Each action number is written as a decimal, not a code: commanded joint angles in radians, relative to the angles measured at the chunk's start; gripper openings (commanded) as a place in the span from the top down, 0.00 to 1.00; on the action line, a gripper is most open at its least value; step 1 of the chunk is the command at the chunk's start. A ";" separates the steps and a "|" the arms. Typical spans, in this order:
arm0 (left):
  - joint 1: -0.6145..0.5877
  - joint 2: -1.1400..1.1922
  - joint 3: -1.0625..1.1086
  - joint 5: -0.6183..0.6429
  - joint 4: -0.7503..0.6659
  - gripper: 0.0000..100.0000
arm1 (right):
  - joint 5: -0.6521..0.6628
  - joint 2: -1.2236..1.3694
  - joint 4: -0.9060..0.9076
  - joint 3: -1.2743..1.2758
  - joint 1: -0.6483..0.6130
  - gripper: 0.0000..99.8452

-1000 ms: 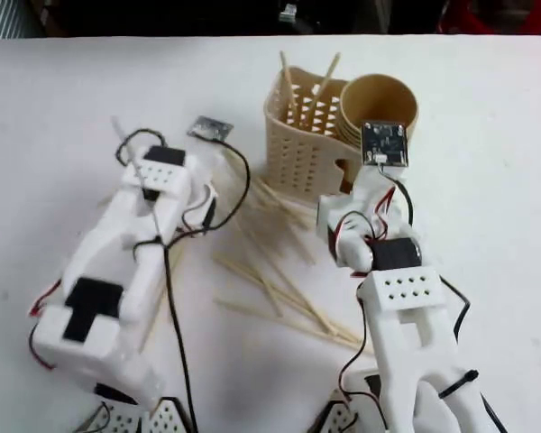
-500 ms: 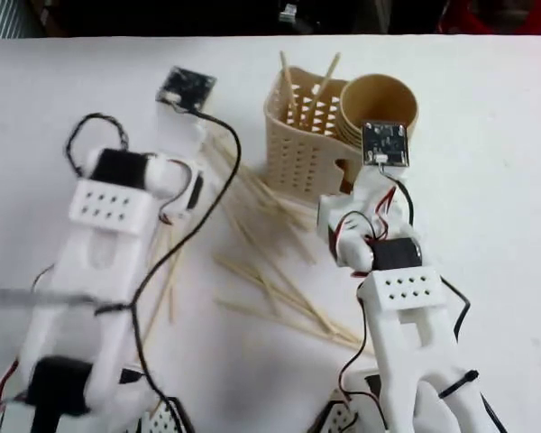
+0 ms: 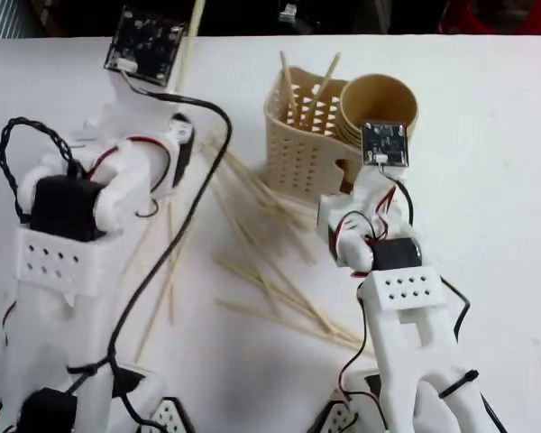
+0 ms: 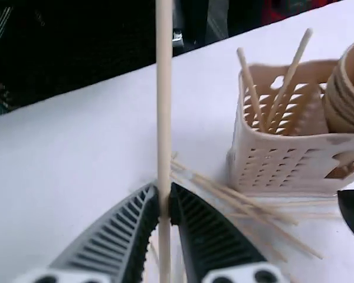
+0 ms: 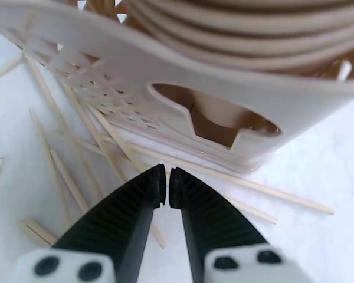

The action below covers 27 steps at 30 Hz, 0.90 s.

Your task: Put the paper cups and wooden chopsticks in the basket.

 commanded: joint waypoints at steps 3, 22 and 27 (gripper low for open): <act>0.130 -0.036 -0.114 0.008 -0.140 0.98 | 0.000 -0.030 -0.019 -0.008 0.008 0.97; 0.220 -0.035 0.304 0.215 -1.076 0.98 | 0.000 -0.030 -0.019 -0.006 0.007 0.97; 0.237 -0.033 0.503 0.209 -1.304 0.98 | 0.000 -0.030 -0.019 -0.006 0.004 0.97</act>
